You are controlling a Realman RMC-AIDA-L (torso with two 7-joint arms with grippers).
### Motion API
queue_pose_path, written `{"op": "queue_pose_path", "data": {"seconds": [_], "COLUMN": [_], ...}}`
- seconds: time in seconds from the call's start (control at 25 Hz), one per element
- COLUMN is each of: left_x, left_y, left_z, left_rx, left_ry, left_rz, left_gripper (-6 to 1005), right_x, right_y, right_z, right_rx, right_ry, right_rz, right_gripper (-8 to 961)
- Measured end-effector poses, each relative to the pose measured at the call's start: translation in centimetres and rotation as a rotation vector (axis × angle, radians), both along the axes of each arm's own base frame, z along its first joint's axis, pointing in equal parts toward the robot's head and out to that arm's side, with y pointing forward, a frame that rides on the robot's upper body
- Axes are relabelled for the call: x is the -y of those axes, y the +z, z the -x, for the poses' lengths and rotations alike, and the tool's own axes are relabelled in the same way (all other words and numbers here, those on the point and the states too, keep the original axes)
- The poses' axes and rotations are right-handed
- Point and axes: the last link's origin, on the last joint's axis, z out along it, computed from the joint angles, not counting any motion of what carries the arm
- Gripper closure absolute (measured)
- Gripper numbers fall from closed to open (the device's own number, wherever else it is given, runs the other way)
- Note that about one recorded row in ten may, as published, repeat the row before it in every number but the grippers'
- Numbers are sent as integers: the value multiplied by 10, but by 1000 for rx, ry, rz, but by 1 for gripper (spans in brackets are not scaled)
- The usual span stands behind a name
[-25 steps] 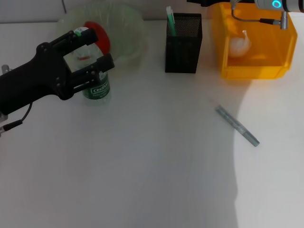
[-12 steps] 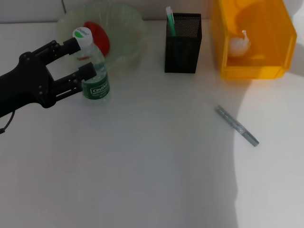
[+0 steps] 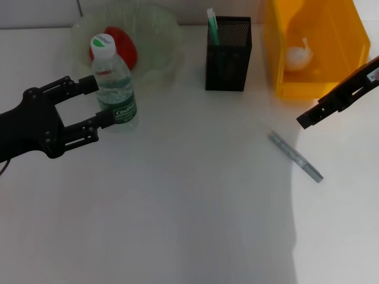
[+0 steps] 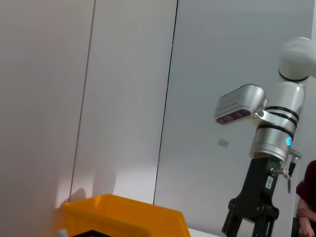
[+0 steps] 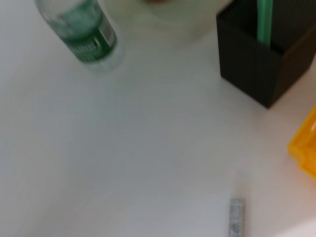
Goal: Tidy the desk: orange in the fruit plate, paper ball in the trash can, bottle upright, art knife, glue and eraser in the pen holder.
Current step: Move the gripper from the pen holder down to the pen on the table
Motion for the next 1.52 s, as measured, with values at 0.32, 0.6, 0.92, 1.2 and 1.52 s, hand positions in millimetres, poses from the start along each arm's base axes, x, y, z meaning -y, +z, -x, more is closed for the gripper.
{"op": "queue_pose_path", "data": {"seconds": [0.32, 0.6, 0.92, 1.2, 1.52], "left_x": [2, 3, 4, 4, 4], "left_y": [-2, -4, -3, -4, -5], "left_z": [2, 3, 3, 3, 2], "left_rx": [-18, -16, -14, -13, -12], "left_ry": [-2, 5, 4, 3, 2], "left_rz": [11, 14, 11, 15, 16], "left_gripper": [257, 256, 255, 255, 254], "right_x": [-13, -17, -18, -18, -16], "right_y": [-59, -87, -101, -105, -111], "right_z": [-14, -22, -26, -30, -33], "right_rx": [207, 197, 196, 206, 220], "right_ry": [10, -1, 8, 8, 6], "right_rz": [13, 6, -9, -16, -11], "right_gripper": [282, 306, 335, 460, 671]}}
